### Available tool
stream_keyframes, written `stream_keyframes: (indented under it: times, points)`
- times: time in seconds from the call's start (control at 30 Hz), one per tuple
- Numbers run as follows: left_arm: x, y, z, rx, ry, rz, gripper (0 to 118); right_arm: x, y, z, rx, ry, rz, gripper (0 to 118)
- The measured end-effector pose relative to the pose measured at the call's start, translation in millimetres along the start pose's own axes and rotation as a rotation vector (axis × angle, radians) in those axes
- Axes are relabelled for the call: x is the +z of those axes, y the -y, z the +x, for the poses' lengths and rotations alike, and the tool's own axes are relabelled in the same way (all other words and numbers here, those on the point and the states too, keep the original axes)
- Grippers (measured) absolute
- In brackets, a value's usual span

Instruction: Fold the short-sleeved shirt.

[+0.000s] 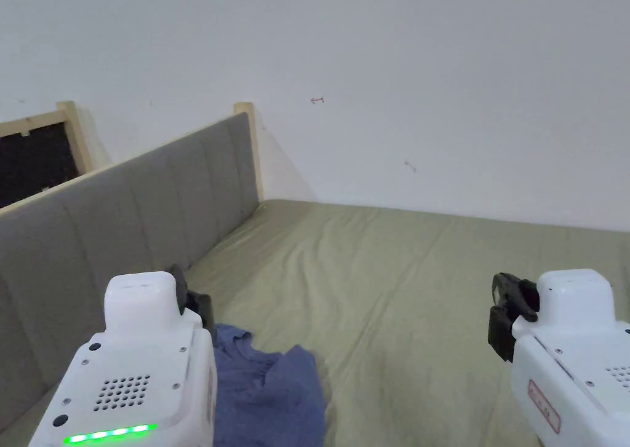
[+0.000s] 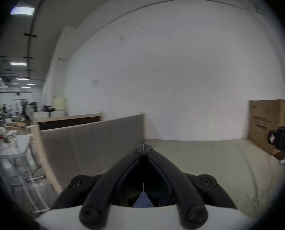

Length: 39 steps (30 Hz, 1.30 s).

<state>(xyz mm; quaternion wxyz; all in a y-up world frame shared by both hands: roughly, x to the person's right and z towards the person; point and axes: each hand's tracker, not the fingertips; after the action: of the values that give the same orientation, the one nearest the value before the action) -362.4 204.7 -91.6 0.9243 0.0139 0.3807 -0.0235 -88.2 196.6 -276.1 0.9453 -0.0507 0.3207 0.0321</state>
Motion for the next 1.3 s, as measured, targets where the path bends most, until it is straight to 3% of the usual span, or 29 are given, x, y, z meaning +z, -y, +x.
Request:
stream_keyframes:
  times: [0.13, 0.3, 0.37, 0.53, 0.57, 0.6, 0.63, 0.67, 0.7, 0.9, 0.97, 1.03, 1.1, 1.2, 1.23, 1.27, 1.3]
  points:
    - [1.6, 8.2, -18.8, -0.02, 0.011, -0.034, 0, -10.0, -2.4, -15.2, -0.051, -0.045, -0.01, 0]
    - [-19.3, 18.4, -26.2, -0.034, 0.077, -0.106, 0, -7.4, -3.2, -5.8, -0.075, -0.085, -0.043, 0]
    - [-52.8, 27.1, -31.4, -0.039, 0.166, -0.257, 0, -2.9, -1.8, 0.5, -0.055, -0.085, -0.063, 0]
    - [-149.9, 108.1, -30.7, 0.014, 0.414, -0.838, 0, 0.2, 10.5, 23.2, -0.029, -0.06, -0.138, 0]
    - [-158.4, 123.9, -27.7, -0.001, 0.398, -0.914, 11, -0.3, 13.6, 27.2, -0.029, -0.057, -0.152, 0]
    - [-168.2, 143.9, -22.4, -0.044, 0.361, -0.96, 37, -1.0, 17.7, 31.7, -0.027, -0.053, -0.168, 0]
    - [-174.2, 163.0, -16.5, -0.084, 0.336, -0.996, 78, 0.1, 22.7, 35.6, -0.022, -0.048, -0.184, 0]
    - [-179.1, 177.7, -12.7, -0.102, 0.316, -1.015, 111, -0.3, 26.4, 39.0, -0.017, -0.041, -0.2, 0]
    - [-182.8, 190.5, -9.7, -0.11, 0.307, -1.018, 117, -0.9, 30.5, 43.0, -0.01, -0.032, -0.219, 0]
    - [-207.5, 256.5, 26.0, -0.15, 0.312, -1.136, 117, -0.2, 51.6, 58.8, 0.01, -0.009, -0.3, 0]
    - [-207.1, 280.0, 39.2, -0.236, 0.288, -1.178, 118, -1.0, 58.1, 62.0, 0.006, -0.005, -0.323, 0]
    - [-206.0, 278.4, 39.0, -0.206, 0.321, -1.07, 118, -2.1, 64.3, 63.8, 0.004, 0.001, -0.342, 0]
    - [-211.8, 276.2, 38.4, -0.206, 0.324, -1.124, 118, -2.7, 68.4, 64.1, -0.003, 0.004, -0.351, 0]
    - [-215.7, 265.8, 44.6, -0.317, 0.351, -1.148, 117, -3.3, 71.1, 61.9, -0.021, -0.001, -0.363, 0]
    - [-210.7, 262.3, 47.8, -0.37, 0.369, -1.105, 109, -3.1, 71.1, 60.4, -0.022, -0.003, -0.366, 0]
    - [-205.6, 262.7, 49.8, -0.388, 0.393, -1.051, 89, -2.4, 70.5, 58.8, -0.021, -0.007, -0.368, 0]
    - [-198.3, 258.2, 50.1, -0.367, 0.437, -1.004, 81, -1.4, 69.4, 57.7, -0.015, -0.014, -0.368, 0]
